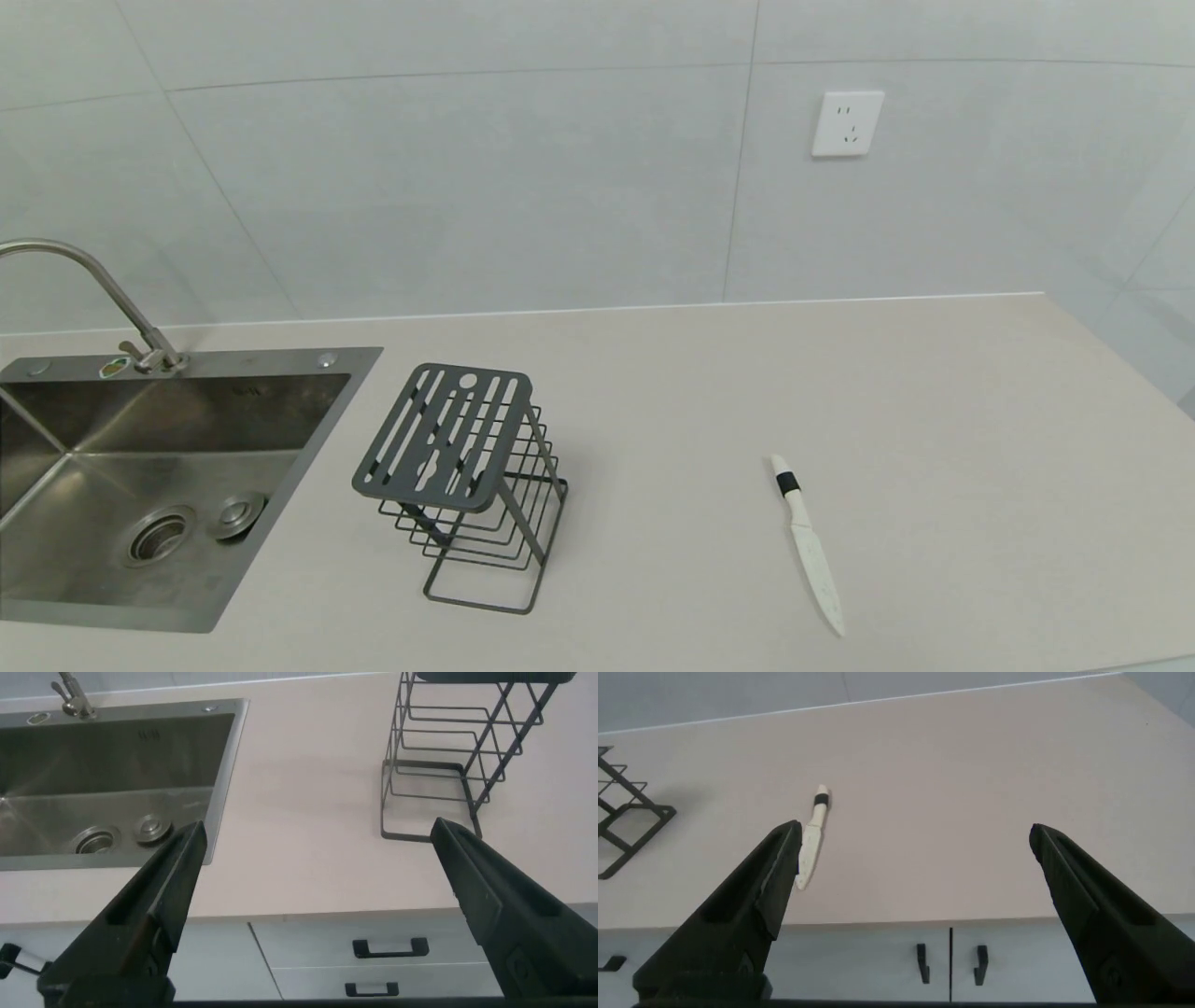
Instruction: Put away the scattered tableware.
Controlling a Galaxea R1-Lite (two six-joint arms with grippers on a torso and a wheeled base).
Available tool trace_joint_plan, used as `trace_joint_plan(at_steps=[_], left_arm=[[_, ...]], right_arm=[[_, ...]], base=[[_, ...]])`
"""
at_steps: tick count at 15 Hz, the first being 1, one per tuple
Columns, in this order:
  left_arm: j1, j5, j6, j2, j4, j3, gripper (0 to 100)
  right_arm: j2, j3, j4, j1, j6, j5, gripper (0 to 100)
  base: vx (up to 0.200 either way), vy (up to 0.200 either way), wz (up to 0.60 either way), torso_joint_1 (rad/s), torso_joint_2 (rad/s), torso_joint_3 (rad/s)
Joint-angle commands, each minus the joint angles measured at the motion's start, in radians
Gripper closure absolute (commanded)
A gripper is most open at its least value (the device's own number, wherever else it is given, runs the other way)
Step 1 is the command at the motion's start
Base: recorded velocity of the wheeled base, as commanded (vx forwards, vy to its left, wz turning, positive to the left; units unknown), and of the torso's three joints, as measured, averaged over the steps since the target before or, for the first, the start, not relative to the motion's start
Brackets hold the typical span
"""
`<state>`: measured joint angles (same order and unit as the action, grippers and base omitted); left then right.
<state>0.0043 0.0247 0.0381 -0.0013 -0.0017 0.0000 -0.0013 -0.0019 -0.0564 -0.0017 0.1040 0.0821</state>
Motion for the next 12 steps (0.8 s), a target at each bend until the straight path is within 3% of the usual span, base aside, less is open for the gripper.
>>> trace_joint_plan(at_steps=[1, 6, 9, 12], left_arm=[[0.000, 0.000, 0.000, 0.001, -0.001, 0.000, 0], [0.000, -0.003, 0.016, 0.001, 0.000, 0.000, 0], [0.000, -0.003, -0.014, 0.001, 0.000, 0.000, 0], [0.000, -0.003, -0.018, 0.001, 0.002, 0.000, 0]], right_arm=[[0.001, -0.001, 0.000, 0.000, 0.005, 0.008, 0], [0.001, 0.000, 0.000, 0.000, 0.011, 0.001, 0], [0.001, 0.000, 0.000, 0.000, 0.005, 0.005, 0], [0.001, 0.000, 0.001, 0.000, -0.035, 0.027, 0]], base=[[0.000, 0.000, 0.00, 0.000, 0.00, 0.000], [0.000, 0.000, 0.00, 0.000, 0.00, 0.000], [0.000, 0.000, 0.00, 0.000, 0.00, 0.000], [0.000, 0.000, 0.00, -0.129, 0.30, 0.165]])
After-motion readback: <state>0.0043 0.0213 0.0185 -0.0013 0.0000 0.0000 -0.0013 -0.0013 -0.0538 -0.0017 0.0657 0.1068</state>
